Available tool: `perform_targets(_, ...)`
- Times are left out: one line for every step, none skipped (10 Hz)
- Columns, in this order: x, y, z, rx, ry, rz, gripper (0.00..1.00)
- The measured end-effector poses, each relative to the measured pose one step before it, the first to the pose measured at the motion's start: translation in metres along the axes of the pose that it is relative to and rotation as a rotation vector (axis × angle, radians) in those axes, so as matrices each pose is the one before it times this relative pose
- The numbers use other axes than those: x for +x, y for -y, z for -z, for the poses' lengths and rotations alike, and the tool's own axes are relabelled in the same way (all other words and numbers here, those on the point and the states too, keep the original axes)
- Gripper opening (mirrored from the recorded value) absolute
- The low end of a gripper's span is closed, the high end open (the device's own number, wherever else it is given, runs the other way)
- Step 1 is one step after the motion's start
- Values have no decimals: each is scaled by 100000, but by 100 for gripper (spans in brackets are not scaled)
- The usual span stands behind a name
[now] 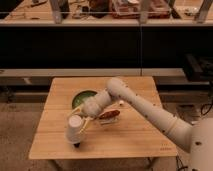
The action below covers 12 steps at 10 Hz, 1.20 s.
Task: Place the ceramic cup over the eraser
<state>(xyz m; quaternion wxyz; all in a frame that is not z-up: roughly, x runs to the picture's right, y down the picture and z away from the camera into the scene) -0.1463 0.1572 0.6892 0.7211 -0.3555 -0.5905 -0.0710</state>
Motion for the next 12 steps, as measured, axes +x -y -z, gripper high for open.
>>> perform_targets(1663,-487,-674,-3278,-3023,1053,39)
perform_targets(1162,-294,-462,-2014,-2377,1000,48)
perform_targets(959,-94,-239,-1062,-1993,1053,59)
perform_targets(460,-34,-160,-502,-961,1011,67)
perform_targets(257,373,39,1121,-960,2281,78)
perform_targets(-32,221,114,942,-304,1349,80)
perform_targets(-15,141,33,725,-273,1383,80)
perform_targets(-4,47,-9,263,-269,864,80)
perform_targets(79,-84,-50,-58,-338,541,80)
perform_targets(101,-131,65,57,-186,-28,80)
perform_targets(-64,-78,189,407,503,-161,80)
perform_targets(-289,27,329,781,1248,19,80)
